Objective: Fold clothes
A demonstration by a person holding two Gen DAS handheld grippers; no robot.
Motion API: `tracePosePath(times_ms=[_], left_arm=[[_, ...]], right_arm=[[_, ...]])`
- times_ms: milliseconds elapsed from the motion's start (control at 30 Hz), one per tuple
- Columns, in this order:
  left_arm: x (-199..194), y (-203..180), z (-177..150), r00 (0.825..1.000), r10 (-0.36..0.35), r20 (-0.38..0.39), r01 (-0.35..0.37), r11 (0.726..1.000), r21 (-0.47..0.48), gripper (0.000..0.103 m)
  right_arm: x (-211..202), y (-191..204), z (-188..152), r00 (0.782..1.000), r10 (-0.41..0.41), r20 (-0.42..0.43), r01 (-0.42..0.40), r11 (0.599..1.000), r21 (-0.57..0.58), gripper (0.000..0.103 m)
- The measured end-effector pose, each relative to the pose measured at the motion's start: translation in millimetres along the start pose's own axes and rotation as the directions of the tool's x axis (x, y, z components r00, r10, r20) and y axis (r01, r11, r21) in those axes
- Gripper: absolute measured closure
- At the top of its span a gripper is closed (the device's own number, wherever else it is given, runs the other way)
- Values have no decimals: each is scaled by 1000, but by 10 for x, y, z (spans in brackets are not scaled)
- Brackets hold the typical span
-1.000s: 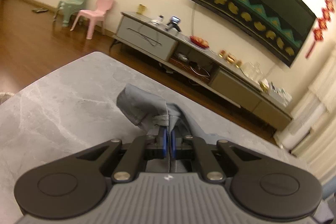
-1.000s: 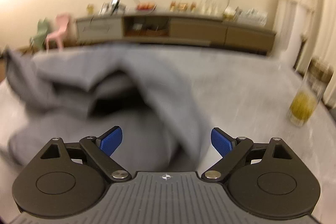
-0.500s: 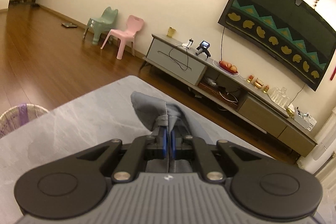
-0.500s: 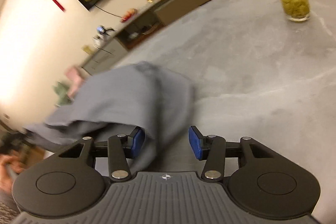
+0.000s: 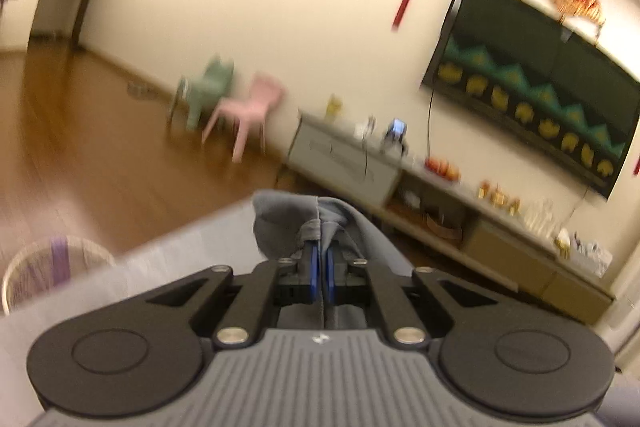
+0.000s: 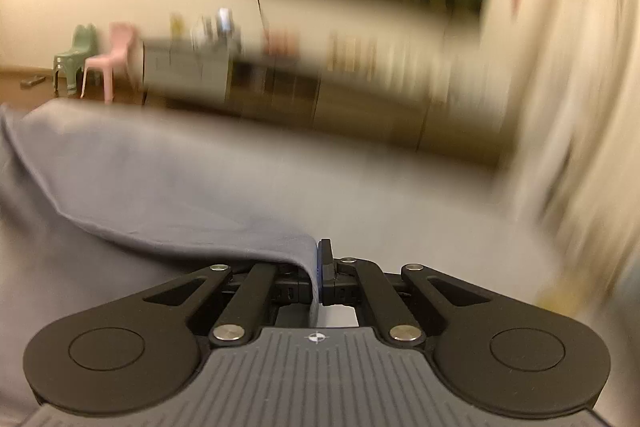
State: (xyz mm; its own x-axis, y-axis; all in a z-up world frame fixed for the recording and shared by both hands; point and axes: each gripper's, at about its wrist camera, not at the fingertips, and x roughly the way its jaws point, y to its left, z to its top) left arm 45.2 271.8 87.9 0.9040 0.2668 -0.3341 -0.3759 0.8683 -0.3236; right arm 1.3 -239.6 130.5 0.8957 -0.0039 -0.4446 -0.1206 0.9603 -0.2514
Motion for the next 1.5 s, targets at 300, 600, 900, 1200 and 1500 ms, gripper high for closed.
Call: tracePosePath(times_ms=[300, 600, 900, 1200, 1500], left_arm=[[158, -479, -177, 988, -82, -135, 103, 982, 159, 98], [411, -688, -496, 898, -174, -405, 259, 952, 165, 74], [785, -840, -960, 837, -127, -532, 232, 963, 136, 20], [1424, -551, -1164, 850, 175, -497, -27, 957, 290, 59], [1797, 194, -656, 835, 312, -453, -234, 947, 220, 59]], right_arm=[[1088, -487, 259, 966, -111, -234, 118, 993, 19, 100], [1210, -794, -339, 967, -20, -252, 82, 968, 238, 12], [1277, -1302, -1180, 913, -182, -364, 251, 956, 151, 2], [1734, -1142, -1351, 923, -32, -385, 128, 965, 227, 5], [1832, -941, -1091, 927, 138, -348, -42, 962, 271, 4]])
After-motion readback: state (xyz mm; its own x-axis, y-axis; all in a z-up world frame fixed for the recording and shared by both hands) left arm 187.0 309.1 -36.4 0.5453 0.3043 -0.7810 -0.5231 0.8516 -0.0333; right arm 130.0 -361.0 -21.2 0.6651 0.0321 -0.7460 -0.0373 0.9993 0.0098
